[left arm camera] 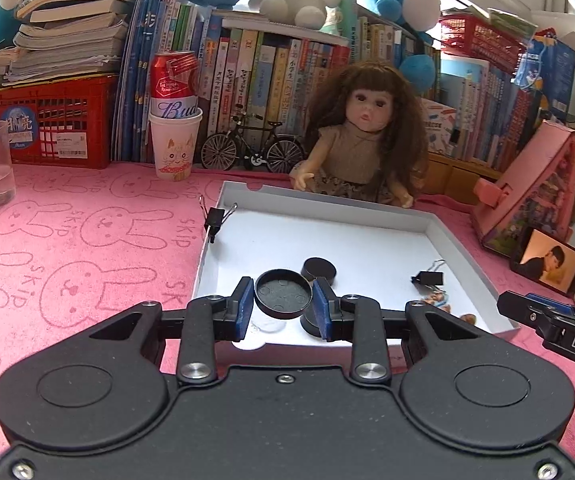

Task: Organize rigid objects
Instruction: 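Carry the black lid in the left tool while the right tool carries the red cap over the tray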

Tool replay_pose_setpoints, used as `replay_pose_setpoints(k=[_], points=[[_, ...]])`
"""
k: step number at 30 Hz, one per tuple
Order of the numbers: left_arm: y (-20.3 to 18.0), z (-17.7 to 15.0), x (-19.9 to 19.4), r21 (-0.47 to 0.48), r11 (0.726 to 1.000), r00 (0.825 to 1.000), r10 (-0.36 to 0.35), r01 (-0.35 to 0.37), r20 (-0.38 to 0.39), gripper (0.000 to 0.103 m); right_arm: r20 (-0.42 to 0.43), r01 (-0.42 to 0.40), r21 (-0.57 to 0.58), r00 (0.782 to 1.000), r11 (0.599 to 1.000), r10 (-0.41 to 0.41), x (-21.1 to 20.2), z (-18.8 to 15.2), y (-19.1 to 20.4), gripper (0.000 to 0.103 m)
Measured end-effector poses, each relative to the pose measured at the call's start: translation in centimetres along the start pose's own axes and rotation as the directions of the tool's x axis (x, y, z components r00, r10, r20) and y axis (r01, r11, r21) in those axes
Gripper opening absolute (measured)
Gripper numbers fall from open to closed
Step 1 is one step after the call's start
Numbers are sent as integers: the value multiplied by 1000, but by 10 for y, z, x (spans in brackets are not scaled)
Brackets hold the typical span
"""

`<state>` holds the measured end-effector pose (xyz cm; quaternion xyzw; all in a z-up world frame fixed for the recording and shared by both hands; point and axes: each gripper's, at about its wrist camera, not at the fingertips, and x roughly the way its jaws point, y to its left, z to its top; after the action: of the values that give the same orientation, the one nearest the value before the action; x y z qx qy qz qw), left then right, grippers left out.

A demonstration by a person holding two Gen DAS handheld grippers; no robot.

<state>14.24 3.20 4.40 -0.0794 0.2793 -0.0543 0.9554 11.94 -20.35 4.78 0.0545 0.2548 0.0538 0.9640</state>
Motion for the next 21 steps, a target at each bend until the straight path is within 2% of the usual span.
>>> replay_pose_setpoints(k=[5,9,15,21], points=[[-1,6,19,17,999,1000,28,-28,-9,30,0,2,-22,1000,1000,-2,14,3,1,48],[5,19,37,-5,1000,999,24,-24,-29,30,-16,-13,2,1000,1000,13,32,22,-5,48],[9,36,70,-3,999,996,31,-32,-84,30,-77,-40,75,996,996,45,70,47,-17,48],[5,52,106,-17,1000,986,8,-11,-167,30,-182,-58,155,980,986,86,112,61,-25,48]])
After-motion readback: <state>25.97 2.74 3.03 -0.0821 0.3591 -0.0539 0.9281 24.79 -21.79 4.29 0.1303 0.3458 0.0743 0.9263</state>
